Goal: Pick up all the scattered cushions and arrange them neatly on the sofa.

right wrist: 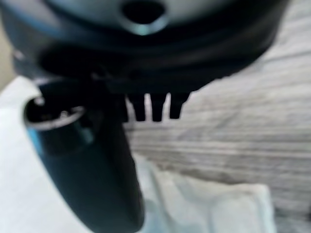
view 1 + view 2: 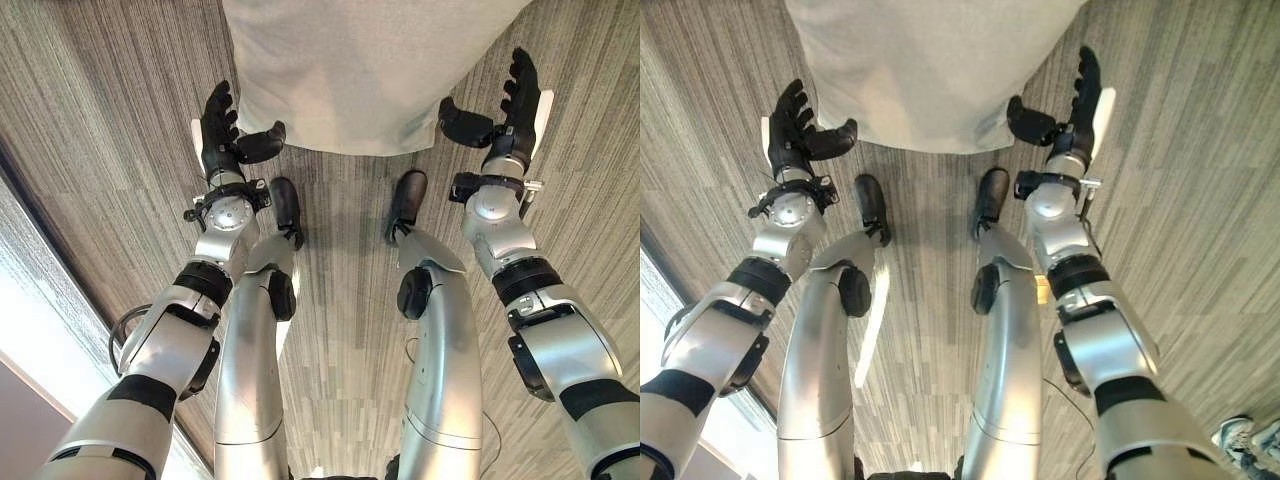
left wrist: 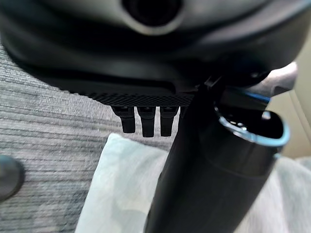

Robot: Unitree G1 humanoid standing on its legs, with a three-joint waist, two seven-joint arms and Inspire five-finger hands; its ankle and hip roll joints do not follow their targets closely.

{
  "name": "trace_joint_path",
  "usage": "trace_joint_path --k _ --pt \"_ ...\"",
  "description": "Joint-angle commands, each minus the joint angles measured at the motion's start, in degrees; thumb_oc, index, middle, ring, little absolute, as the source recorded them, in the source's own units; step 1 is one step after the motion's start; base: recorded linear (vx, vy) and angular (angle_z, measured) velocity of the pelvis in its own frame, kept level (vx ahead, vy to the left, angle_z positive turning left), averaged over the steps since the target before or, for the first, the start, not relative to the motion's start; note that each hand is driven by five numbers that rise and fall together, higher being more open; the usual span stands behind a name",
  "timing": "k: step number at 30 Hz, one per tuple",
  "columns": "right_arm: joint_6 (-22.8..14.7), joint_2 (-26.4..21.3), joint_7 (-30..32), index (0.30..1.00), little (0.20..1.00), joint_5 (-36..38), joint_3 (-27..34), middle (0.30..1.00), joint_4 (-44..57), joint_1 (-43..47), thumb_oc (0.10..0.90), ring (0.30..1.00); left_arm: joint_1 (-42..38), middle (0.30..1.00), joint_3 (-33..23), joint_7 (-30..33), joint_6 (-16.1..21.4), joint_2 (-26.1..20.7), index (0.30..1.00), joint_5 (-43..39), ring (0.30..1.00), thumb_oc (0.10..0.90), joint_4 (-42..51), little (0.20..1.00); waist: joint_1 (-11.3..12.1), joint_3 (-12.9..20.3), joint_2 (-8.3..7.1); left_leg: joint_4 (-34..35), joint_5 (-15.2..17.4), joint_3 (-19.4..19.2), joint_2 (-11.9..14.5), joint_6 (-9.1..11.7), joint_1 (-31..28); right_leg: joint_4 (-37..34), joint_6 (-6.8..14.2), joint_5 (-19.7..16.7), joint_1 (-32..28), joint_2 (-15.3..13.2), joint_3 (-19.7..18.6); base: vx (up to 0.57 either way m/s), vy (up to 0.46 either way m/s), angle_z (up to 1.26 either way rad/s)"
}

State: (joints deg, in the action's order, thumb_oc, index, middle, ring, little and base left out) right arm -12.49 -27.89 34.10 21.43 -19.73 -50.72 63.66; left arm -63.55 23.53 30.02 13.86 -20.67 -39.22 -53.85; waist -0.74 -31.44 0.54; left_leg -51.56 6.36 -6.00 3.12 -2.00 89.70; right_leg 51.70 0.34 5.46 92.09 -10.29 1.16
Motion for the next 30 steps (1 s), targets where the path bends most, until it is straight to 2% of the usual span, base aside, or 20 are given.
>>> trace_joint_path --k 1,6,11,19,23,26,27,28,29,30 --pt "-4.0 -3.3 3.0 0.9 0.9 -0.7 -0.8 0.9 5.0 -2.5 0.8 0.9 -0.2 0.9 -3.5 2.7 4.3 -2.3 0.9 -0.3 0.9 0.8 0.4 0.9 -1.4 3.2 1.99 -2.6 8.0 5.5 -3.0 0.9 -1.1 -0.5 3.5 5.9 -5.8 0.4 1.5 0.0 0.0 0.0" --pt "-4.3 -3.8 2.4 0.9 0.9 0.4 -1.4 0.9 3.8 1.2 0.8 0.9 -5.8 0.9 -1.6 2.7 4.0 -6.7 0.9 1.0 0.9 0.8 0.0 0.9 -1.3 4.1 1.97 -2.1 7.6 5.8 -3.2 1.2 0.2 -1.3 3.9 5.6 -5.1 0.5 1.7 0.0 0.0 0.0" --pt "-4.8 -3.9 2.7 0.9 0.9 1.1 -1.5 0.9 2.9 3.7 0.8 0.9 -9.8 0.9 0.3 3.0 3.9 -8.5 0.9 3.7 0.9 0.8 1.9 0.9 -1.4 4.3 1.96 -1.3 7.2 5.9 -3.6 1.4 0.2 -1.6 4.3 5.4 -5.1 0.3 1.5 0.0 0.007 0.0" --pt "-5.1 -2.4 1.7 0.9 0.9 1.4 -3.4 0.9 3.2 6.9 0.8 0.9 -13.6 0.9 3.7 3.2 3.9 -4.3 0.9 7.0 0.9 0.8 5.4 0.9 -1.3 4.7 1.84 0.1 6.6 6.3 -4.1 1.7 0.2 -2.8 4.7 4.9 -5.3 0.3 1.6 0.0 0.0 0.0" --pt "-5.6 1.5 -0.6 0.9 0.9 3.4 -6.8 0.9 5.0 11.1 0.8 0.9 -14.6 0.9 4.4 2.3 5.4 1.5 0.9 4.3 0.9 0.8 8.3 0.9 -0.8 4.7 1.81 0.6 6.4 6.3 -4.2 1.7 0.2 -3.3 4.8 4.4 -5.2 0.6 1.5 0.0 0.0 0.0" --pt "-6.8 4.7 -3.5 0.9 0.9 7.2 -8.3 0.9 6.3 13.1 0.8 0.9 -15.6 0.9 4.8 0.7 6.5 3.8 0.9 1.2 0.9 0.8 10.0 0.9 -0.5 4.8 1.92 1.1 6.2 6.5 -4.2 1.8 0.2 -3.8 4.9 4.2 -5.1 0.7 1.5 0.0 0.0 0.0" --pt "-7.2 5.7 -5.4 0.568 0.568 9.0 -9.0 0.568 6.6 13.4 0.579 0.568 -15.8 0.582 5.0 0.1 6.7 4.1 0.582 0.7 0.582 0.588 10.6 0.582 -0.5 4.9 1.96 1.2 6.1 6.5 -4.2 1.9 0.2 -4.0 4.9 4.1 -5.1 0.8 1.5 0.0 0.0 0.0" --pt "-7.7 6.3 -7.1 0.3 0.3 10.4 -9.8 0.3 7.3 13.6 0.4 0.3 -15.9 0.3 5.3 -0.6 6.6 4.0 0.3 0.7 0.3 0.4 11.4 0.3 -0.4 5.0 1.95 1.3 5.9 6.6 -4.3 1.9 0.2 -4.1 4.9 3.9 -5.2 0.8 1.5 0.0 0.0 0.0" --pt "-7.7 6.3 -7.3 0.3 0.3 10.5 -9.8 0.3 7.3 13.6 0.4 0.3 -15.9 0.3 5.2 -0.6 6.6 3.9 0.3 0.7 0.3 0.4 11.4 0.3 -0.5 5.0 1.95 1.4 5.9 6.6 -4.3 1.9 0.2 -4.2 4.9 3.9 -5.2 0.8 1.5 0.0 0.0 0.0" --pt "-8.4 6.9 -10.3 0.3 0.3 12.0 -11.7 0.3 9.7 13.4 0.4 0.3 -15.7 0.3 5.8 -1.7 7.1 3.2 0.3 1.1 0.3 0.4 14.0 0.3 -0.4 5.5 1.99 2.1 5.4 6.8 -4.3 1.9 0.2 -4.6 5.1 3.6 -5.3 1.1 1.7 0.0 0.0 0.0"
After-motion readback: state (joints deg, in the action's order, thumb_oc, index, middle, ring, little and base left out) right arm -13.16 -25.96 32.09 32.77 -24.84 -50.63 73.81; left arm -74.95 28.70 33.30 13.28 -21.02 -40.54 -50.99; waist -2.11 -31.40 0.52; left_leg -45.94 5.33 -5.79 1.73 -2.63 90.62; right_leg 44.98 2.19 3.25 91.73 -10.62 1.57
